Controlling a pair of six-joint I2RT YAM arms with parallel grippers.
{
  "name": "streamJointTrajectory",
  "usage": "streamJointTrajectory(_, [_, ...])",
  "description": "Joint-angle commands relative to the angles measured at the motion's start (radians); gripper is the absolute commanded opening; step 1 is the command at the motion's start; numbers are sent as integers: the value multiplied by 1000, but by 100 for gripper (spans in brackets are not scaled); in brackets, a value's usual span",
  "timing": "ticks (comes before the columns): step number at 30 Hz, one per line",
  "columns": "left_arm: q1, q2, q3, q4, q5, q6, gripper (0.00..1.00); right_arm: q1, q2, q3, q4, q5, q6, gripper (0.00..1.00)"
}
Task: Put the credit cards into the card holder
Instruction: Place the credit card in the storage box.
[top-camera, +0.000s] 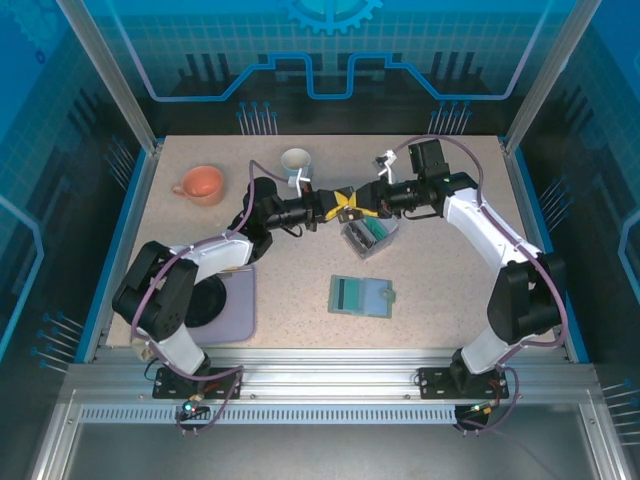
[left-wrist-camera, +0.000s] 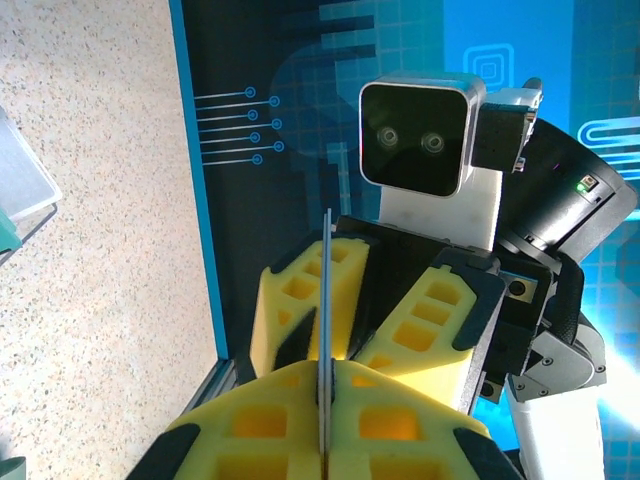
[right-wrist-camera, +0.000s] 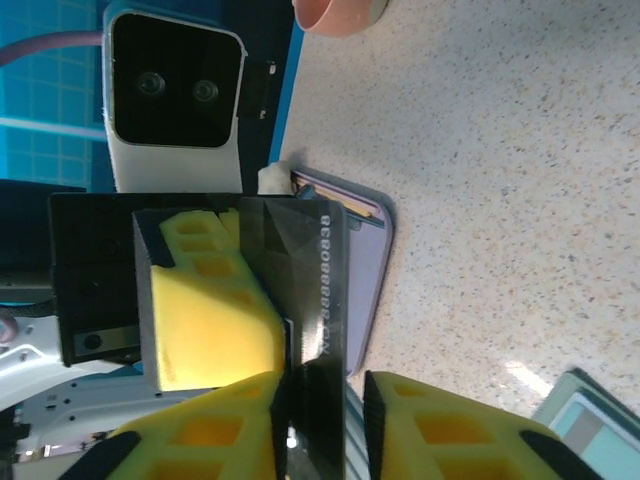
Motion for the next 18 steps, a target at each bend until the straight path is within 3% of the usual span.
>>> streamJointTrajectory(1, [-7, 2, 7, 151, 29, -52, 10, -12, 15, 20, -17, -13, -13, 14])
streamJointTrajectory(5, [-7, -1, -4, 185, 28, -73, 19, -47, -5, -1, -36, 47, -9, 13])
streamJointTrajectory(18, [-6, 0, -15, 258, 35, -114, 19, -79, -7, -17, -44, 42, -2, 18])
